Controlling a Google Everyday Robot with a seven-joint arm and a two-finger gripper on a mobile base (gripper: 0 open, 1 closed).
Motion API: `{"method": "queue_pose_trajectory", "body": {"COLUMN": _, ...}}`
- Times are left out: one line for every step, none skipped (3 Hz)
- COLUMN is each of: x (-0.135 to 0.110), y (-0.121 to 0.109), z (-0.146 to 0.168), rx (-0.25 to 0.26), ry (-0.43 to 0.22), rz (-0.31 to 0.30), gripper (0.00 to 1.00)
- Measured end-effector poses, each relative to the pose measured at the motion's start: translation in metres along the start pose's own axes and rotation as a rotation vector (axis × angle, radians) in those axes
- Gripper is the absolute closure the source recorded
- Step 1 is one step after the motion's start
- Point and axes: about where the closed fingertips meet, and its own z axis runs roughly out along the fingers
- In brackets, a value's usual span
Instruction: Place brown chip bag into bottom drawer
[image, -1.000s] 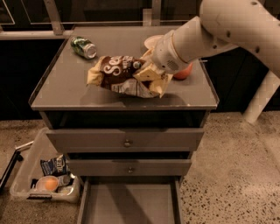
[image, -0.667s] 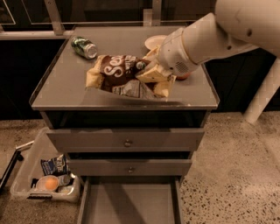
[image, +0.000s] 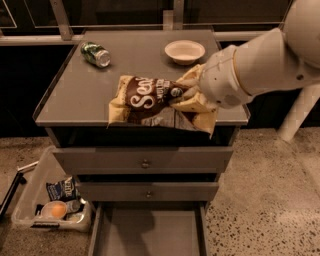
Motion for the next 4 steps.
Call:
{"method": "queue_pose_trajectory", "body": {"x": 0.026, "y": 0.034, "z": -0.010, "rx": 0.037, "ry": 0.067, "rz": -0.036, "gripper": 1.00}}
{"method": "queue_pose_trajectory", "body": {"x": 0.069, "y": 0.068, "z": 0.002, "rx": 0.014, "ry": 0.125, "rz": -0.018, "gripper": 1.00}}
{"method": "queue_pose_trajectory", "body": {"x": 0.113, "y": 0.101, "z": 0.029, "rx": -0.044, "ry": 0.143, "rz": 0.039, "gripper": 1.00}}
{"method": "queue_pose_trajectory", "body": {"x": 0.113, "y": 0.101, "z": 0.029, "rx": -0.044, "ry": 0.143, "rz": 0.039, "gripper": 1.00}}
